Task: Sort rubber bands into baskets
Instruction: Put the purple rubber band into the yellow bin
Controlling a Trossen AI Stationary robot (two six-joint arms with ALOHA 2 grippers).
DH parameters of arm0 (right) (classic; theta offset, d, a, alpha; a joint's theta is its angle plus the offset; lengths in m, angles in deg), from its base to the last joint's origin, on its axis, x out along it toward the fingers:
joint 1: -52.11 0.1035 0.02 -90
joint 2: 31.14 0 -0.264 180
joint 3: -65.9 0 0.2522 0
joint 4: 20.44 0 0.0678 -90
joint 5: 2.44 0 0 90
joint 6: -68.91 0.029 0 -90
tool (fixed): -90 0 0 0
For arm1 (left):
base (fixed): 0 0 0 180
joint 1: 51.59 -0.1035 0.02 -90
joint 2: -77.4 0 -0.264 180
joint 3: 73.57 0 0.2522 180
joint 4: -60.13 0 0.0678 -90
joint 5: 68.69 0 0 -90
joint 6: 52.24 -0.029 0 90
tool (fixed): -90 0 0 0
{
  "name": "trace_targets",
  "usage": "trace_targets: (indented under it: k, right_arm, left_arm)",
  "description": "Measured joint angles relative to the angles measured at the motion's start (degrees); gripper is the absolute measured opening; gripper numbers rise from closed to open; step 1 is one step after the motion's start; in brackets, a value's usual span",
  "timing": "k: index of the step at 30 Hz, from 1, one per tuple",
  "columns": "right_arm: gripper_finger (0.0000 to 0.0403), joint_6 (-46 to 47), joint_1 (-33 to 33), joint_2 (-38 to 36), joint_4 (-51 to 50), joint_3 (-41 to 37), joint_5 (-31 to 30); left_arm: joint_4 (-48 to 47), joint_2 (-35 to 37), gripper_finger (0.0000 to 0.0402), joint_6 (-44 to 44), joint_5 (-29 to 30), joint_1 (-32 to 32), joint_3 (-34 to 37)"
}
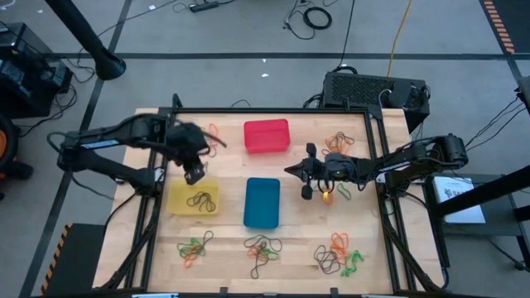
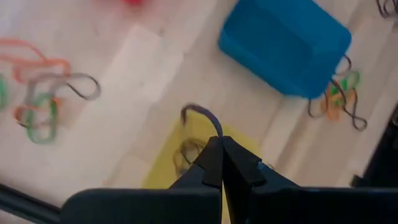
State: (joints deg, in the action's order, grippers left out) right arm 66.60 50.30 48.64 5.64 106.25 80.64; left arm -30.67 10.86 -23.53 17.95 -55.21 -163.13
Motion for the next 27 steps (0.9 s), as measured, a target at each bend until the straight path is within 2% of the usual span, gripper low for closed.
trace_targets:
  k: [8, 12, 21, 27]
  right_arm:
    - [0.0000, -1.88, 0.00, 0.00, 4.05, 0.00, 0.00]
    - [0.0000, -1.90, 0.00, 0.00, 5.35, 0.00, 0.00]
    - [0.0000, -1.47, 0.00, 0.00, 5.19, 0.00, 0.00]
    - [0.0000, -1.40, 0.03, 0.00, 3.70, 0.00, -0.02]
  left_arm:
    - [2.15, -0.56, 0.0002, 10.79, 0.13, 9.94, 9.36]
    - [4.40, -0.59, 0.0002, 11.50, 0.20, 12.62, 15.45]
    - [9.46, -0.57, 0.0002, 11.10, -0.61, 13.51, 27.37]
    - [11.22, -0.63, 0.0017, 8.72, 6.47, 13.49, 30.24]
